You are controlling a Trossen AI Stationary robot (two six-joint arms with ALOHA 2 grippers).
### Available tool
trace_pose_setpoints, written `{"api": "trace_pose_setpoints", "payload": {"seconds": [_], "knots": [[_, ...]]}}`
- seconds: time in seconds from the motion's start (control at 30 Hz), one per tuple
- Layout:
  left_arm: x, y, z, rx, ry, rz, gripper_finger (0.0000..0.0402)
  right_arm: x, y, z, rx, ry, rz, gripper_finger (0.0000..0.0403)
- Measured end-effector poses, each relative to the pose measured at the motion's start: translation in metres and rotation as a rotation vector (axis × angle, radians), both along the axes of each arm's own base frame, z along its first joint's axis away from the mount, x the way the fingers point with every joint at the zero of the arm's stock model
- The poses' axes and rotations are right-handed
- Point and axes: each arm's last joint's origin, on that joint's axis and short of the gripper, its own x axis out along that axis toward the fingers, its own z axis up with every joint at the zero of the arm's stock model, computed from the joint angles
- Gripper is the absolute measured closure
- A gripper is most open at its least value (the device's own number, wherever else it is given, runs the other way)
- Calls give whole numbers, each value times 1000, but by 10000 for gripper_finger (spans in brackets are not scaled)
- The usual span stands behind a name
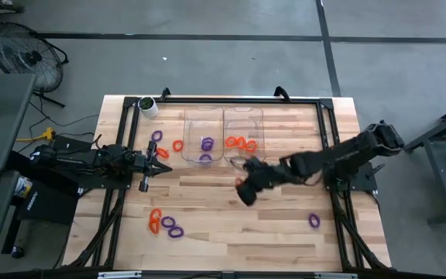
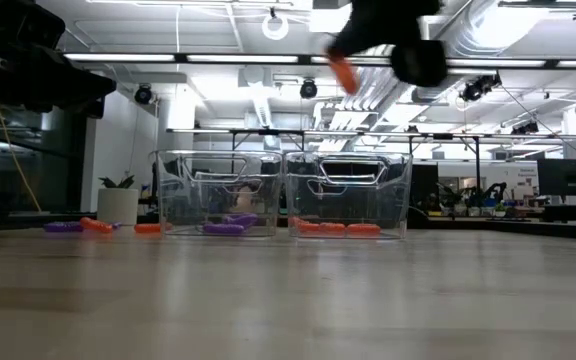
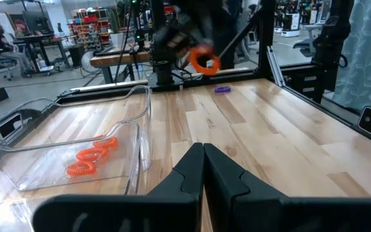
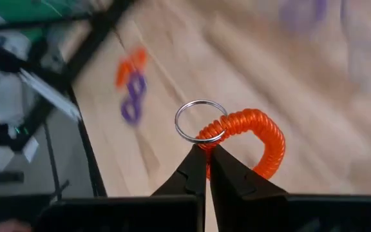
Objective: Sort spring keychains
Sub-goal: Put the orange spring keychain into the right transparent bin
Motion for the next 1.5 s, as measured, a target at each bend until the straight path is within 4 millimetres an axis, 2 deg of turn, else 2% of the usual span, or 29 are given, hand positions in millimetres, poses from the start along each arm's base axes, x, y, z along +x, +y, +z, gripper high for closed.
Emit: {"api": "trace_pose_setpoints", "payload": {"seconds": [0.27,0.4,0.57,0.73,0.87,1.07,1.3,1.5], "knots": [[0,0,0,0,0,0,401,28,-67,22,-195,-293,0,402],[0,0,0,0,-1,0,401,39,-94,19,-233,-362,13,402],[0,0,0,0,0,0,401,50,-119,5,-215,-387,27,402],[0,0,0,0,0,0,401,49,-136,-4,-250,-316,-4,402],[0,0,0,0,0,0,401,41,-153,-15,-246,-178,-154,402],[0,0,0,0,0,0,401,17,-178,-40,-271,117,-392,402],[0,0,0,0,0,0,401,3,-194,-59,-246,170,-421,402],[0,0,0,0,0,0,401,0,-195,-63,-247,187,-396,403]]}}
